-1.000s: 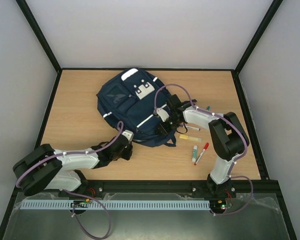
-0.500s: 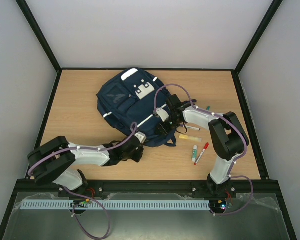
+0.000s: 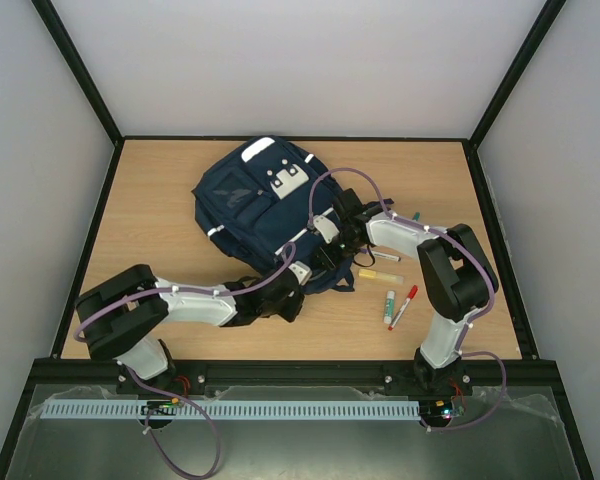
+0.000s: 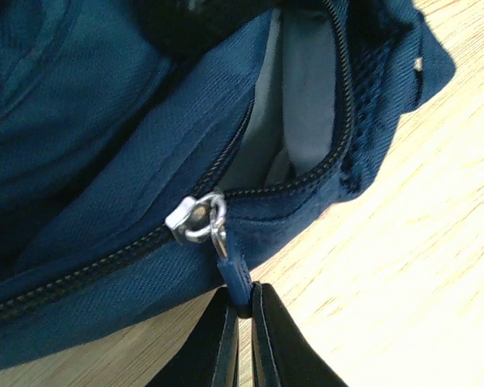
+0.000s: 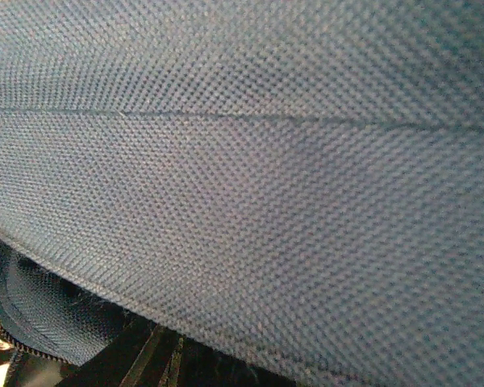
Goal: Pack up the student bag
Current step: Zip the student bag at the center of the board.
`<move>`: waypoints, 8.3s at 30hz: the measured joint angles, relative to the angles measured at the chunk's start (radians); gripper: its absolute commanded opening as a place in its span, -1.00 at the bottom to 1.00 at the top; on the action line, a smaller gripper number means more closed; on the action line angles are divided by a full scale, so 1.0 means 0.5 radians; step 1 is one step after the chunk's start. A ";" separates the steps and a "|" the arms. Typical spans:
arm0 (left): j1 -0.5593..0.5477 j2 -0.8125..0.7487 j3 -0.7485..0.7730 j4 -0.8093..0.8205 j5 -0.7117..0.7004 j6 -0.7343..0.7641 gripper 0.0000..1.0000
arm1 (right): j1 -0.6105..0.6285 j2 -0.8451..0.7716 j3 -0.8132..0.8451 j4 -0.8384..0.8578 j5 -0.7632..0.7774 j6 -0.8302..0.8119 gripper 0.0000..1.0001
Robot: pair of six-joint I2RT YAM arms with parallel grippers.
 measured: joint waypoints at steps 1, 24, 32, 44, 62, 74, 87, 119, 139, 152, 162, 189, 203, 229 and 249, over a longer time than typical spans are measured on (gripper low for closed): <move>-0.001 0.002 0.008 0.000 0.004 0.005 -0.95 | 0.000 -0.002 0.000 0.000 0.000 0.000 -0.28; -0.175 0.093 0.343 0.017 0.133 0.140 -0.01 | -0.183 -0.404 -0.032 -0.146 0.131 -0.013 -0.17; -0.195 -0.465 0.239 -0.259 -0.070 0.146 0.22 | -0.181 -0.996 -0.374 -0.237 0.179 -0.082 -0.19; -0.055 -0.668 -0.016 -0.436 -0.417 -0.040 0.25 | 0.124 -1.017 -0.508 -0.454 0.141 -0.189 -0.13; 0.230 -0.322 -0.169 0.066 -0.047 0.319 0.12 | 0.361 -0.769 -0.512 -0.205 0.451 -0.074 -0.10; 0.310 -0.093 -0.123 0.231 0.093 0.573 0.02 | 0.269 -0.571 -0.513 -0.124 0.528 -0.032 -0.11; 0.275 -0.005 -0.132 0.357 0.027 0.603 -0.90 | 0.132 -0.259 -0.285 -0.131 0.616 -0.007 -0.12; 0.211 -0.639 -0.314 0.086 -0.319 0.051 0.04 | 0.318 -0.224 -0.063 -0.048 0.742 0.393 -0.10; 0.211 -0.688 -0.342 0.047 -0.365 -0.043 0.11 | 0.291 -0.223 -0.064 0.142 1.148 0.371 -0.65; 0.211 -0.688 -0.381 0.058 -0.356 -0.043 0.12 | 0.200 -0.237 -0.095 0.215 0.974 0.301 -0.67; 0.211 -0.750 -0.426 0.055 -0.356 -0.041 0.13 | 0.102 -0.429 -0.194 0.250 0.822 0.251 -0.63; 0.210 -0.710 -0.427 0.086 -0.353 -0.041 0.14 | 0.086 -0.280 -0.315 0.275 0.449 0.282 -0.48; 0.205 -0.568 -0.401 0.137 -0.355 0.076 0.16 | 0.086 -0.240 -0.285 0.314 0.492 0.285 -0.98; 0.205 -0.068 -0.076 0.559 -0.092 0.935 0.23 | 0.085 -0.073 0.302 -0.697 0.467 -0.333 -0.98; 0.230 0.121 0.004 0.700 -0.212 1.386 0.06 | 0.085 0.073 0.418 -0.888 0.424 -0.394 -0.98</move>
